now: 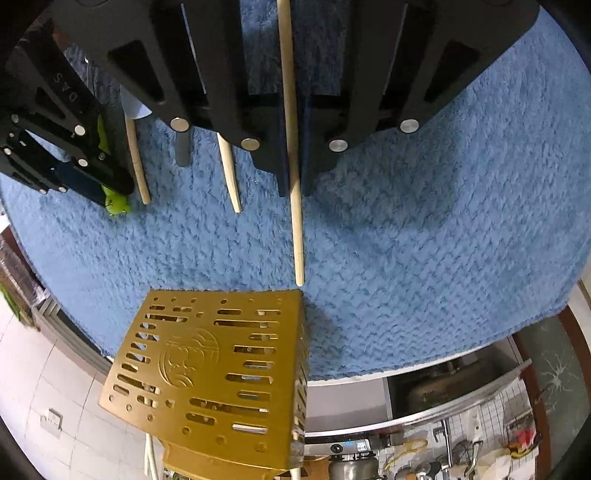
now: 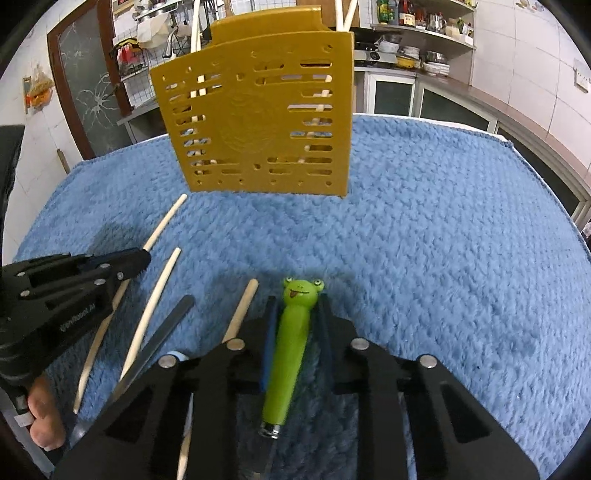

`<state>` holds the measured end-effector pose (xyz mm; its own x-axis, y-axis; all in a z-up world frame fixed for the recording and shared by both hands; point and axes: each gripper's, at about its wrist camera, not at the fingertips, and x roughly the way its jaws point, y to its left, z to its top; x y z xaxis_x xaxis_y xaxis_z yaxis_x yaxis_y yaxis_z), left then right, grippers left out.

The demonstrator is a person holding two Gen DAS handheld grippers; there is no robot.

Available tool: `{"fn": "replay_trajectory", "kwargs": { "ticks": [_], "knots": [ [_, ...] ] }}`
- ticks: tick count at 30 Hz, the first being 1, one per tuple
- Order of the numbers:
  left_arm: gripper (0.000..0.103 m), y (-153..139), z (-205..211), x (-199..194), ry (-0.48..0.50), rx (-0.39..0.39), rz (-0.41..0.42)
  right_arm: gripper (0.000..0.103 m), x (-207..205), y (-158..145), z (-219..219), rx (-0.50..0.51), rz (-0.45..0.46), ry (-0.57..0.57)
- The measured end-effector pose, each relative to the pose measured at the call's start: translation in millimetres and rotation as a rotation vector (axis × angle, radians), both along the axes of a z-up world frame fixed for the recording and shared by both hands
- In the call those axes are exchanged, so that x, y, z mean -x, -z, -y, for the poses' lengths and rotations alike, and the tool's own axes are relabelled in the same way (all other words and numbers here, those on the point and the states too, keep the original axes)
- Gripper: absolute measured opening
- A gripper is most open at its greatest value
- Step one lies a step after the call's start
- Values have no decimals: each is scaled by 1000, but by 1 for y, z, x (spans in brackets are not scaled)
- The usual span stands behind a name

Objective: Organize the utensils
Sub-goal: 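Lift the left tool's chopstick over the yellow holder while the right tool carries the frog fork there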

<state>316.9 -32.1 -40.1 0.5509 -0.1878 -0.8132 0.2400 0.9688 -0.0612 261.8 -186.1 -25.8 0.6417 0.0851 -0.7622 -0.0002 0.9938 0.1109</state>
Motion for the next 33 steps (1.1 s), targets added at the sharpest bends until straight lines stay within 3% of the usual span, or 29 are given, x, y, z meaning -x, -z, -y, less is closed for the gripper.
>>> {"fn": "replay_trajectory", "kwargs": {
  "ticks": [6,15,22,33],
  "knots": [
    [5,-2,-9,2,-7,55,-16,19,1,-1,11,-63,2,-3],
    [5,-25,-20,17,-24,118,58,18,12,-18,30,-152,67,3],
    [5,-46,-29,26,-50,174,155,18,20,-36,40,-188,150,13],
    [5,-66,-36,35,-43,244,192,18,29,-54,45,-188,241,10]
  ]
}}
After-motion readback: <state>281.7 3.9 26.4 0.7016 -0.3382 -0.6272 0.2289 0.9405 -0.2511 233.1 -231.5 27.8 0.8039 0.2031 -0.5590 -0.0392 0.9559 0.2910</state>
